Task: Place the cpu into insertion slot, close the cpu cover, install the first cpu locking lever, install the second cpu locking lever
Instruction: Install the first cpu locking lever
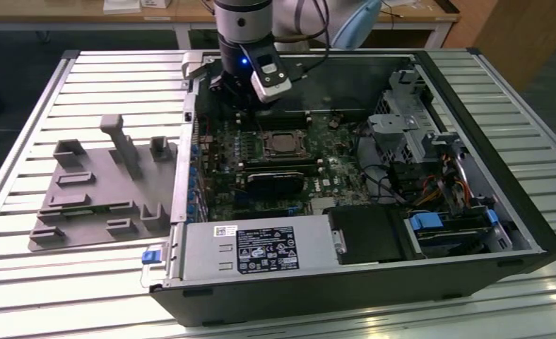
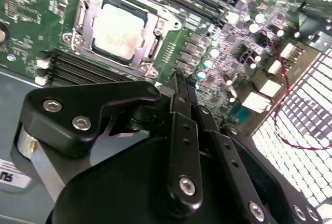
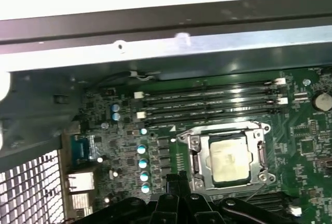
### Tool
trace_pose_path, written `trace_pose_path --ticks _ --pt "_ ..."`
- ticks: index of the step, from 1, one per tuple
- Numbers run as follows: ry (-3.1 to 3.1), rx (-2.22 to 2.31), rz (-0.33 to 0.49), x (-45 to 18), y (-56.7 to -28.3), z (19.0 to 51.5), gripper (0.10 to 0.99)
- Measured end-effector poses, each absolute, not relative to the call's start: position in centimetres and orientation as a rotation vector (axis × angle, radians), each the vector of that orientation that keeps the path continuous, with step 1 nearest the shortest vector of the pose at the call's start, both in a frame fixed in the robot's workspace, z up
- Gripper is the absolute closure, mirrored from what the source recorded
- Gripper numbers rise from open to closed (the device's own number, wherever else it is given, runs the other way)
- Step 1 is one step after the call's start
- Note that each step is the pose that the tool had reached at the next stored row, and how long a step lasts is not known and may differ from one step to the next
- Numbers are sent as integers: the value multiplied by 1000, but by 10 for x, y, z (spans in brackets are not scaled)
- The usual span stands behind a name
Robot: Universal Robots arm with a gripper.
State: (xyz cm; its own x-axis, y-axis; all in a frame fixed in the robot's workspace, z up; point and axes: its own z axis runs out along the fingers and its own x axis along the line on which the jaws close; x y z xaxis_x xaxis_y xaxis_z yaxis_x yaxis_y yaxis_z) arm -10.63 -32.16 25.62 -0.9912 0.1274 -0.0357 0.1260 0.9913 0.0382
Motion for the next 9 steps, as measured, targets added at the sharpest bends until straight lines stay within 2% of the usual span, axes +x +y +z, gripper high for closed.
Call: trace_pose_path --ticks 3,9 --pt "3097 198 98 -110 -322 256 980" --pt "3095 201 234 -115 -322 255 980"
